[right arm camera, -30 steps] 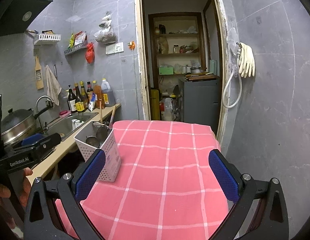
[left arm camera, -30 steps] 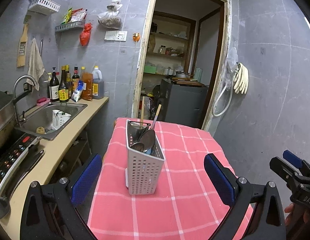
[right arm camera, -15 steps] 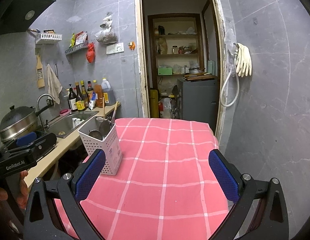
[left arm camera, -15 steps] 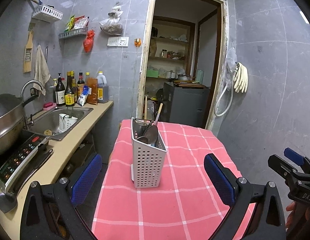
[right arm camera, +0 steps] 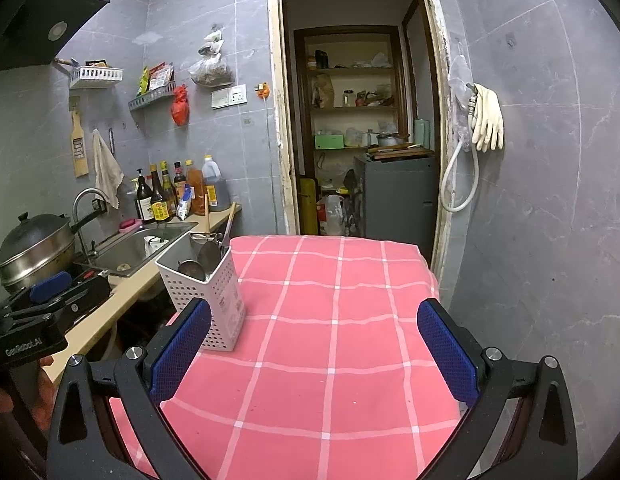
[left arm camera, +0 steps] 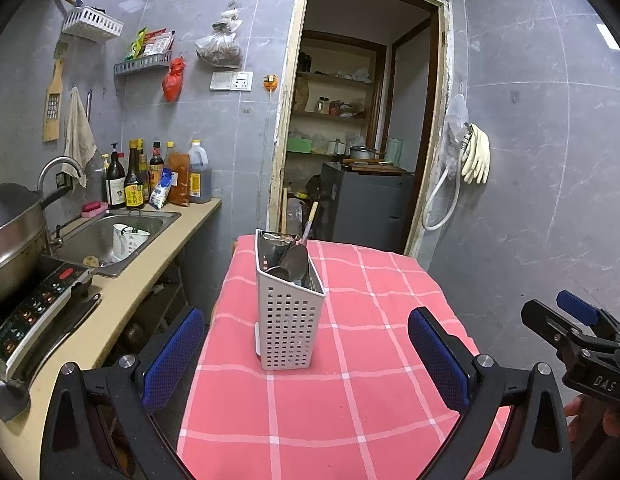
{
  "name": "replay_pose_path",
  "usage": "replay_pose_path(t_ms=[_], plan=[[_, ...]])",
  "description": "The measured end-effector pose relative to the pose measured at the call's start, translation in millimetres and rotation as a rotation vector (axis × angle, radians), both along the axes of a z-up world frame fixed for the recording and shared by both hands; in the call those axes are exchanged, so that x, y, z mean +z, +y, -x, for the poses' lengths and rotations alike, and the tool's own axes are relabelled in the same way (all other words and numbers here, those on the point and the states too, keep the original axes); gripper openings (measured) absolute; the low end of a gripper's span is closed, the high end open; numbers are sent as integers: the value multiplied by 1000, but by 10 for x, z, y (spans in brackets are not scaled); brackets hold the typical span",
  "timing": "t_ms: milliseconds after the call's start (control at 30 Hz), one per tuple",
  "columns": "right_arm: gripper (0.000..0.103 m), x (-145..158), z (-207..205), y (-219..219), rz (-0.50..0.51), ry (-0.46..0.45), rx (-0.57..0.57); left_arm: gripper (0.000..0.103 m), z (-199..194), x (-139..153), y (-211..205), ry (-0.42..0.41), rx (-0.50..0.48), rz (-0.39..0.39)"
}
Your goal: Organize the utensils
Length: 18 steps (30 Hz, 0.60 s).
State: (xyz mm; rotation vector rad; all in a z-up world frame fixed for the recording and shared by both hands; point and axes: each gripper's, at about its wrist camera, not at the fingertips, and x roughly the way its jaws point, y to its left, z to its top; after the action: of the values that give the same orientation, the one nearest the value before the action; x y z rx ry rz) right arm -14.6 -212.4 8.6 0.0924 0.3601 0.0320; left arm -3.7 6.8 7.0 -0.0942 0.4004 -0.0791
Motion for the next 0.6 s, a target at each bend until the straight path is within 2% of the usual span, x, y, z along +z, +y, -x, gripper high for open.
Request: replay_pose_path(t_ms=[600], plan=[[102,-4,-14,-12,0,5,0,103,4,-27,-3,3,6,1]])
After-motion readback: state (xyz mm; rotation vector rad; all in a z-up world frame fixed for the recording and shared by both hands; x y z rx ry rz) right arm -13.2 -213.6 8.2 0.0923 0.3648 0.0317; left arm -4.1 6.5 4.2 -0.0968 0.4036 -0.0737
